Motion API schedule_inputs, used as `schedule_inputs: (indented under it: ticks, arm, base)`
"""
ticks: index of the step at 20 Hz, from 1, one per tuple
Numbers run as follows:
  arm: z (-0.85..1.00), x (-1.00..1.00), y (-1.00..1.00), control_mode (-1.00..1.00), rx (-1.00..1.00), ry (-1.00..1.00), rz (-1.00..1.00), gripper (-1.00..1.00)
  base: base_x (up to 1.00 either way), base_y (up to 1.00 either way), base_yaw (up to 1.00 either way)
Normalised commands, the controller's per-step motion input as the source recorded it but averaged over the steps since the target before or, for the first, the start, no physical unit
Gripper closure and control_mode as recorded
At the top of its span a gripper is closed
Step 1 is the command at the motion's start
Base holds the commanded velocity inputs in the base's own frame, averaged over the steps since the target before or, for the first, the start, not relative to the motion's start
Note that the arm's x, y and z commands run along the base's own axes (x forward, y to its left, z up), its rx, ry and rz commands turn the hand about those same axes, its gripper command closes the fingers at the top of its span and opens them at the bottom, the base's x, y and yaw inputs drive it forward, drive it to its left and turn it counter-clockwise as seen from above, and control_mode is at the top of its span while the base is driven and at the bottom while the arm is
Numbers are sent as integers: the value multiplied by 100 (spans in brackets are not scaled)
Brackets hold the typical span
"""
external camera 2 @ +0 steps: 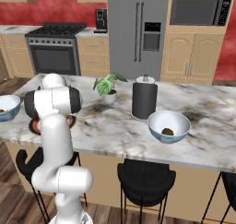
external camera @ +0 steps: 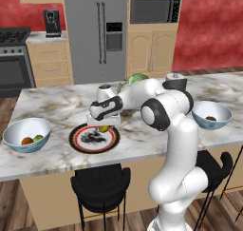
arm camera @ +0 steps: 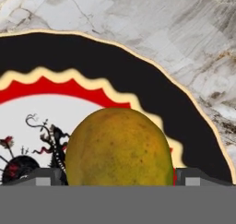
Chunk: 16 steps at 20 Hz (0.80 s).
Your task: Take the fruits from the plate on the dining counter and place two fruits in each bowl.
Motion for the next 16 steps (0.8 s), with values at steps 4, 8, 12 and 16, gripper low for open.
schedule_inputs:
  ticks: [4, 8, 12, 16]
  arm:
    - [0, 0, 0, -100, 0, 0, 0, 100]
    - [0, 0, 0, -100, 0, 0, 0, 100]
    - [9, 0, 0, -100, 0, 0, 0, 100]
    - [41, -29, -24, -100, -7, 0, -2, 100]
  base:
    - [0, 0, 0]
    - [0, 0, 0]
    - [0, 0, 0]
    - [0, 0, 0]
